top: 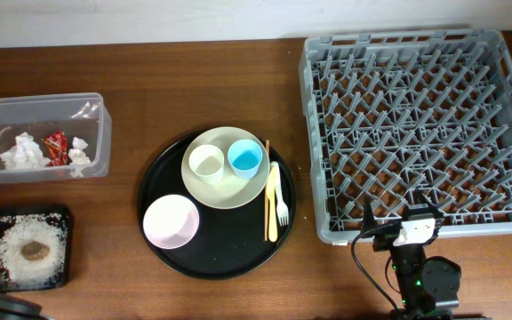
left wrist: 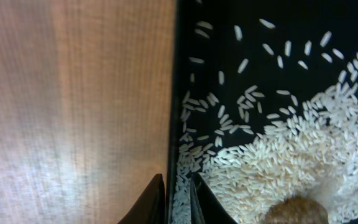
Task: Sort waste into correct bins and load items into the dishwasher rack
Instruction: 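Move the left gripper back over the serving tray to the white cup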
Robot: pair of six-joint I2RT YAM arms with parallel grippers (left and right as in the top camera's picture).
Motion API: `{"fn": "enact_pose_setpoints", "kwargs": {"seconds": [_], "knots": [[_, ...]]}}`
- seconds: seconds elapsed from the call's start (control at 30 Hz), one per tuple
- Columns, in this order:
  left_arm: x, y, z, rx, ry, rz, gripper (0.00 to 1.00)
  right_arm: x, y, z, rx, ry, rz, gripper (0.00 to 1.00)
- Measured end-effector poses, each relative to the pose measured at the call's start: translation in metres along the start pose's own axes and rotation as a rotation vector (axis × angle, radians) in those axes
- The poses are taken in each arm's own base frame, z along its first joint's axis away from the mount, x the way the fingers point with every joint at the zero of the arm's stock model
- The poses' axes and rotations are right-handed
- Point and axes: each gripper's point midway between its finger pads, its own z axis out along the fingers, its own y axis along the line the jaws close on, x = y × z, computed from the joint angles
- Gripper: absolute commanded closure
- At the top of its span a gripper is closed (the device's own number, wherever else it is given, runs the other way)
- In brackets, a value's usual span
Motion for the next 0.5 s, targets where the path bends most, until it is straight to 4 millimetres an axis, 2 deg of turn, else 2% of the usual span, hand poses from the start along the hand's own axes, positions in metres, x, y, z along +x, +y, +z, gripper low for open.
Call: {"fn": "enact_pose_setpoints", "kwargs": {"seconds": [0.07, 0.1, 0.17, 0.2, 0.3, 0.37, 0.4, 0.5], "knots": [[0.003, -0.010, 0.001, 0.008, -0.003, 0.030, 0.85, 0.000, 0.000, 0.000, 0.000, 0.000, -0.001, 0.02], [0.003, -0.012, 0.001, 0.012, -0.005, 0.035, 0.77, 0.000, 0.000, 0.000, 0.000, 0.000, 0.000, 0.02], [0.002, -0.014, 0.001, 0.015, -0.010, 0.037, 0.45, 0.000, 0.000, 0.000, 0.000, 0.000, 0.000, 0.02], [0.002, -0.014, 0.001, 0.016, -0.010, 0.037, 0.39, 0.000, 0.000, 0.000, 0.000, 0.000, 0.000, 0.02], [0.003, -0.014, 0.001, 0.015, -0.009, 0.037, 0.34, 0.000, 0.000, 0.000, 0.000, 0.000, -0.001, 0.02], [0.010, -0.010, -0.002, -0.004, 0.029, 0.034, 0.30, 0.000, 0.000, 0.000, 0.000, 0.000, -0.001, 0.02], [0.012, -0.009, -0.010, -0.016, 0.053, 0.032, 0.30, 0.000, 0.000, 0.000, 0.000, 0.000, -0.001, 0.02], [-0.008, -0.023, -0.052, -0.002, 0.033, 0.040, 0.28, 0.000, 0.000, 0.000, 0.000, 0.000, 0.000, 0.02]]}}
